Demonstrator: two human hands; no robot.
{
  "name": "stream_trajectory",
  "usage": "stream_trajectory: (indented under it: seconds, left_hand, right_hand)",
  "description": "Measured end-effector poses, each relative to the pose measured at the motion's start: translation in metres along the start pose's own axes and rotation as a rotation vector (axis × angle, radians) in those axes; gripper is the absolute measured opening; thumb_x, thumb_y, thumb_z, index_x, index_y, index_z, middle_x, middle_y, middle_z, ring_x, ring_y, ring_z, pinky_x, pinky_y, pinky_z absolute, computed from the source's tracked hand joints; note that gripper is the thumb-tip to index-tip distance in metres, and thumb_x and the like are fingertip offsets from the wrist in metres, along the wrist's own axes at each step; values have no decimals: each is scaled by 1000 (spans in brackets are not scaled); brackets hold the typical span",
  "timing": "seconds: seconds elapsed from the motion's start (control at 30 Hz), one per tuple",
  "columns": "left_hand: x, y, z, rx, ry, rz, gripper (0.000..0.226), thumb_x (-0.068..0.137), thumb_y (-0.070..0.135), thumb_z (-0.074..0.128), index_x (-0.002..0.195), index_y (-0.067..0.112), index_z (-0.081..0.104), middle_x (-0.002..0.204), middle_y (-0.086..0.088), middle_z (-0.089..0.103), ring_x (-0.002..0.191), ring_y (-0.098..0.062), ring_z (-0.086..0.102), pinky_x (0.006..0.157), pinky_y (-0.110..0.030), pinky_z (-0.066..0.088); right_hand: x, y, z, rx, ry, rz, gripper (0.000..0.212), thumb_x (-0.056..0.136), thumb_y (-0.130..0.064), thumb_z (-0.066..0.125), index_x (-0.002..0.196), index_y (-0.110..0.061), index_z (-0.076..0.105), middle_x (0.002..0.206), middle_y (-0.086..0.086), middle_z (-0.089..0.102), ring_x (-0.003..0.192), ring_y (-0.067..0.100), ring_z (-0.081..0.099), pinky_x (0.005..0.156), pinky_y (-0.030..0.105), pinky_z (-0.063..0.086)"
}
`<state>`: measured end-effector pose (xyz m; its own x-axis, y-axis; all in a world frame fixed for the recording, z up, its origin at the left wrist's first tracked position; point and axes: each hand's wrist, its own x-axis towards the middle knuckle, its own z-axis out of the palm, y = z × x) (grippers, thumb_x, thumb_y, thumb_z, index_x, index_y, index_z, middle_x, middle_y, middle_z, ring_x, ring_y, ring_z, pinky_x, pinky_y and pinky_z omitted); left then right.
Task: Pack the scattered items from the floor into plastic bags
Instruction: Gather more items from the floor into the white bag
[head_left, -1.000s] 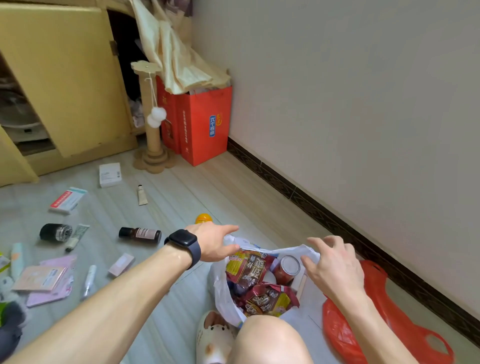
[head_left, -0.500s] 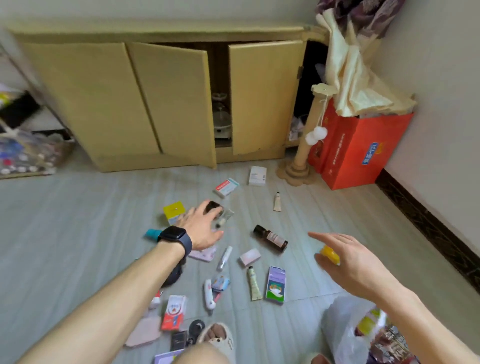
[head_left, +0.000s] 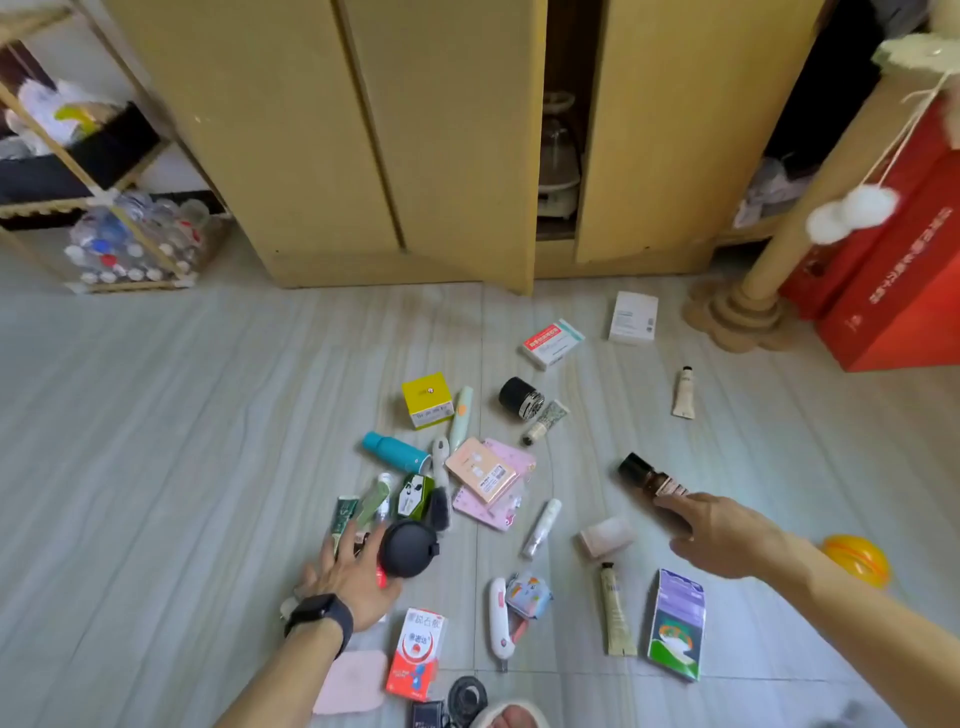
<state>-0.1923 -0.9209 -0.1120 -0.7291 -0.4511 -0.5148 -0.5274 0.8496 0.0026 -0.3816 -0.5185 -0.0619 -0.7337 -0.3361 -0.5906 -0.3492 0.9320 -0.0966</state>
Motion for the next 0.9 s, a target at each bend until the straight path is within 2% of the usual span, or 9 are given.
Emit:
stream_trajectory:
  seconds: [0.1, 0.23, 0.33, 0.4, 0.5, 0.57, 0.67, 0.8, 0.9]
  left_hand:
    - [32, 6, 7, -109, 101, -1, 87, 82, 70, 47, 152, 41, 4, 162, 1, 5, 146, -29, 15, 114, -48, 26]
    - [66, 19, 25, -206, 83, 24, 98, 69, 77, 59, 149, 35, 22, 159, -2, 12, 141, -32, 28, 111, -42, 32]
    - [74, 30, 42, -261, 66, 20, 100, 69, 68, 70, 147, 28, 23, 155, -1, 18, 134, -31, 37, 101, -42, 43]
    - [71, 36, 50, -288, 119, 22, 93, 72, 63, 71, 145, 25, 26, 153, -3, 22, 129, -31, 44, 93, -43, 49]
    - [60, 37, 50, -360, 123, 37, 74, 73, 47, 77, 135, 35, 39, 146, -2, 30, 119, -29, 50, 89, -38, 49]
    - [50, 37, 46, -463, 11, 73, 62, 67, 36, 83, 120, 37, 51, 134, -1, 39, 111, -26, 54, 89, -30, 47]
    - [32, 44, 46, -575, -183, 128, 57, 53, 33, 91, 98, 40, 57, 110, 7, 58, 101, -20, 60, 89, -33, 51]
    - [-5, 81, 52, -612, -291, 182, 53, 58, 26, 91, 93, 30, 51, 93, 9, 62, 86, -13, 59, 78, -27, 49]
    - [-35, 121, 37, -626, -334, 253, 55, 63, 28, 87, 102, 25, 49, 101, 2, 61, 89, -16, 58, 67, -23, 44]
  right_hand:
    - [57, 10, 11, 98, 76, 79, 66, 89, -56, 51, 149, -38, 30, 141, 5, 47, 124, 29, 54, 100, 37, 46]
    - [107, 8, 41, 245, 130, 227, 67, 94, -53, 44, 153, -42, 13, 160, 14, 18, 142, 40, 25, 112, 47, 30]
    - [112, -2, 75, 297, 278, 300, 62, 98, -40, 43, 155, -35, 18, 149, 16, 37, 129, 44, 40, 105, 51, 34]
    - [102, -10, 102, 237, 342, 347, 66, 98, -33, 48, 155, -36, 15, 137, 14, 45, 114, 40, 46, 89, 51, 42]
    - [74, -24, 123, 185, 276, 328, 72, 96, -21, 45, 154, -43, 8, 126, 9, 44, 103, 34, 45, 71, 45, 40]
    - [55, -28, 120, 171, 111, 220, 74, 93, -21, 44, 151, -48, 9, 127, 6, 44, 105, 34, 48, 79, 46, 45]
    - [33, -31, 110, 189, -184, 112, 75, 87, -21, 47, 150, -45, 14, 127, 11, 50, 100, 33, 58, 86, 40, 50]
    - [-11, -29, 81, 80, -149, 125, 76, 84, -24, 47, 150, -43, 15, 119, 9, 52, 98, 32, 60, 87, 42, 54]
    - [-57, -20, 51, 23, -89, 84, 77, 84, -23, 51, 149, -44, 16, 119, 7, 52, 97, 31, 59, 85, 42, 53]
